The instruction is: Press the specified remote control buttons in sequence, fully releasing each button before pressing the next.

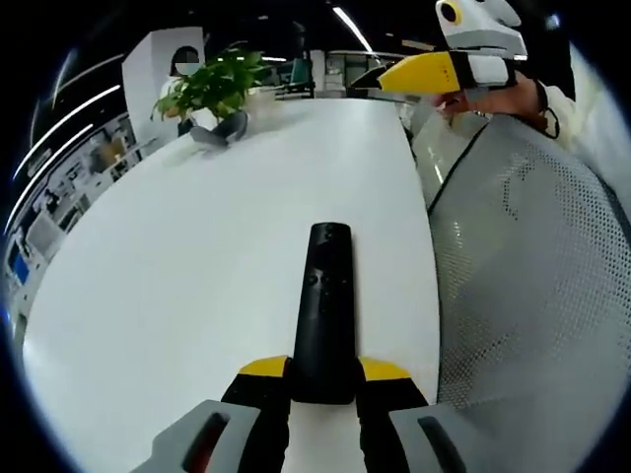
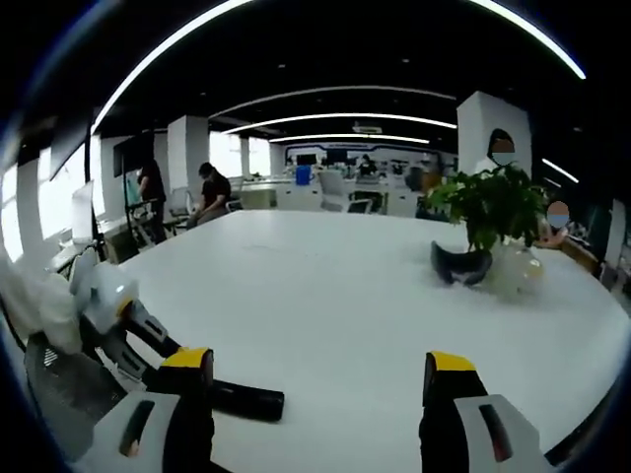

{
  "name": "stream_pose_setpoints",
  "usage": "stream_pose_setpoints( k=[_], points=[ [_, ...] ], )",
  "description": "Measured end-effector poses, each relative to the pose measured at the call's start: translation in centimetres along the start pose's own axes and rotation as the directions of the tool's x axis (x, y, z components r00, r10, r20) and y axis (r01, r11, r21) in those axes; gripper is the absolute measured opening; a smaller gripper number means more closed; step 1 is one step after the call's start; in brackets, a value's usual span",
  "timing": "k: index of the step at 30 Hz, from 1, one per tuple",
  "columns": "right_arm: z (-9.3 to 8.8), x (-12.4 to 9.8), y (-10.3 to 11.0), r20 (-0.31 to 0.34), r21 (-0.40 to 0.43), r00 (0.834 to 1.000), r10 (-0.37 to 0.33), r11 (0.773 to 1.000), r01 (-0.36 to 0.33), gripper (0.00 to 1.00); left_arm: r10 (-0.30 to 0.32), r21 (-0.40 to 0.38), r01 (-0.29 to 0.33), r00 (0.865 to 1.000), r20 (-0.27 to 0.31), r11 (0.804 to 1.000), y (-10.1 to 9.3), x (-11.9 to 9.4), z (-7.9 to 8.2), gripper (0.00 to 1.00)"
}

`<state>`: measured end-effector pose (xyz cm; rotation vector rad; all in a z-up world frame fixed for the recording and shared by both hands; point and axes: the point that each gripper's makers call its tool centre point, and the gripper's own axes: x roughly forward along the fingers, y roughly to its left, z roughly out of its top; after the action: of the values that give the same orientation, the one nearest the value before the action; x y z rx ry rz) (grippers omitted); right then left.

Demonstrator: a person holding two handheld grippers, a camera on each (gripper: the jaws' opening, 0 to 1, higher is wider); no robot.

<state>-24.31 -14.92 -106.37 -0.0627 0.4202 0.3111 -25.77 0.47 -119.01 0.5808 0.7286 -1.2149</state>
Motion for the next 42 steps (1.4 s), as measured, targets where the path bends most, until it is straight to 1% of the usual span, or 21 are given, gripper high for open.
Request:
stream_pose_setpoints(
  k=[2,5,11,15,18,21,26,32,36,42],
  points=[
    [0.0,0.0,0.0,-0.002,-0.003,1.0,-0.003,1.0,0.003,0.87,-0.008,0.005,0.008,1.0,-0.006,1.0,0.5,0.1,0.0,0.25],
    [0.0,0.0,-0.2,-0.004,-0.004,1.0,-0.009,1.0,0.009,0.87,-0.005,0.015,0.005,1.0,-0.017,1.0,1.5,0.1,0.0,0.25],
    [-0.1,0.2,-0.4,-0.011,-0.034,1.0,-0.029,0.999,0.028,0.86,0.003,0.016,-0.002,1.0,-0.026,1.0,3.3,0.4,0.2,0.25],
    [-0.1,0.1,-0.6,-0.009,-0.041,0.999,-0.041,0.998,0.041,0.86,-0.007,-0.001,0.007,0.999,-0.033,1.0,4.3,0.6,0.3,0.25],
    [-0.1,0.2,-0.8,-0.008,-0.042,0.999,-0.049,0.998,0.049,0.85,-0.001,0.005,0.001,0.999,-0.032,1.0,5.1,0.8,0.5,0.25],
    [-0.4,0.2,-0.9,-0.02,-0.047,0.998,-0.055,0.997,0.054,0.84,-0.006,0.023,0.006,0.999,-0.036,1.0,5.8,0.9,0.6,0.25],
    [-0.5,0.3,-0.9,-0.026,-0.061,0.998,-0.062,0.996,0.06,0.84,-0.02,0.026,0.021,0.999,-0.034,0.999,6.8,1.2,0.9,0.25],
    [-0.6,0.3,-1.0,-0.032,-0.071,0.997,-0.07,0.995,0.067,0.84,-0.025,0.035,0.027,0.998,-0.058,0.999,8.6,1.6,1.2,0.25],
    [-0.6,0.3,-1.1,-0.035,-0.073,0.997,-0.076,0.995,0.073,0.84,-0.037,0.025,0.038,0.997,-0.066,0.999,9.4,1.8,1.4,0.25],
    [-0.7,0.3,-1.2,-0.036,-0.078,0.996,-0.083,0.994,0.08,0.83,-0.055,0.05,0.06,0.994,-0.097,0.997,10.1,2.0,1.5,0.24]
  ],
)
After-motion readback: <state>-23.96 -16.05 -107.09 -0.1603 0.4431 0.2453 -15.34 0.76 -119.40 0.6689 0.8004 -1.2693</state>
